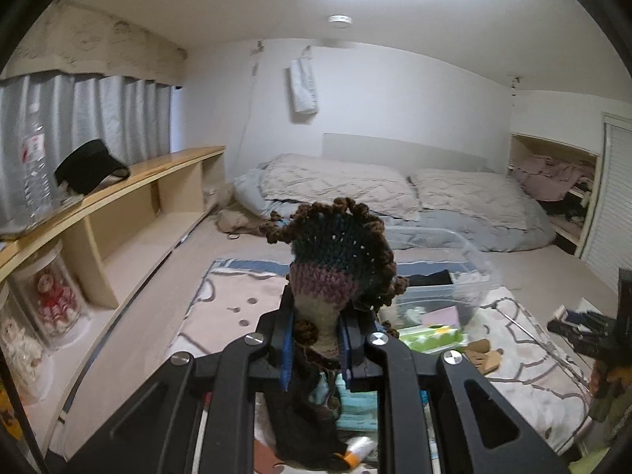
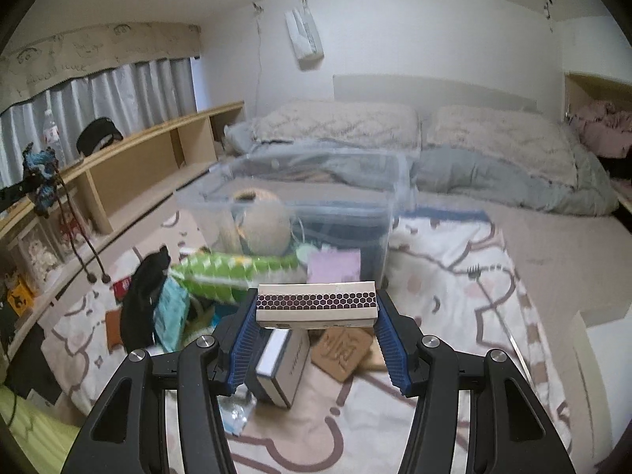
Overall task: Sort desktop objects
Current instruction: 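Lift the matchbox with the right tool while the left tool lifts the crocheted pouch, then carry the white matchbox and crocheted pouch over the open clear plastic box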
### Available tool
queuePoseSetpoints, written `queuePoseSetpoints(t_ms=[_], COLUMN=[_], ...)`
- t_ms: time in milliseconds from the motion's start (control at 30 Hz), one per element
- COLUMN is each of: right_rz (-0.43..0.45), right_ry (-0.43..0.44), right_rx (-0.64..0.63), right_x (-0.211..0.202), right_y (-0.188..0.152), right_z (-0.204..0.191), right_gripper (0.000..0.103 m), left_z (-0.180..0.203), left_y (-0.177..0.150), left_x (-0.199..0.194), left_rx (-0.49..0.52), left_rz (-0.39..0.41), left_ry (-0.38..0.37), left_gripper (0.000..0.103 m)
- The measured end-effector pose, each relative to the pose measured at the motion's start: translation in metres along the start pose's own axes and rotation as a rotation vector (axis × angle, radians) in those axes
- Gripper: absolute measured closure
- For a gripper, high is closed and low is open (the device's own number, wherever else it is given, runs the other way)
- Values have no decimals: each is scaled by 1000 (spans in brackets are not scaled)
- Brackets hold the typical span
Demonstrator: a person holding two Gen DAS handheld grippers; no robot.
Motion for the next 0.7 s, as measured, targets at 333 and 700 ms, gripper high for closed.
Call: queuePoseSetpoints(t_ms=[333,700], right_rz=[137,178], right_ry=[-50,-58], right_rx=[-8,-45], right_x=[-27,-27], right_y=[76,147], right_z=[2,-4], right_gripper=[46,46], left_z=[47,92], left_y=[43,83], left_x=[18,49], left_rx=[14,-23], left_rz=[-17,-11], left_ry=[-56,-83], left_gripper=[84,84])
Point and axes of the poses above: each gripper's, at about its wrist camera, not at the fingertips, and x roughly the way its jaws point, z to its right, y to its top, the point moved 3 cm from there along x, roughly the way its jaws point, and after that the axes turned 12 degrees about -x, right-handed, at the moved point
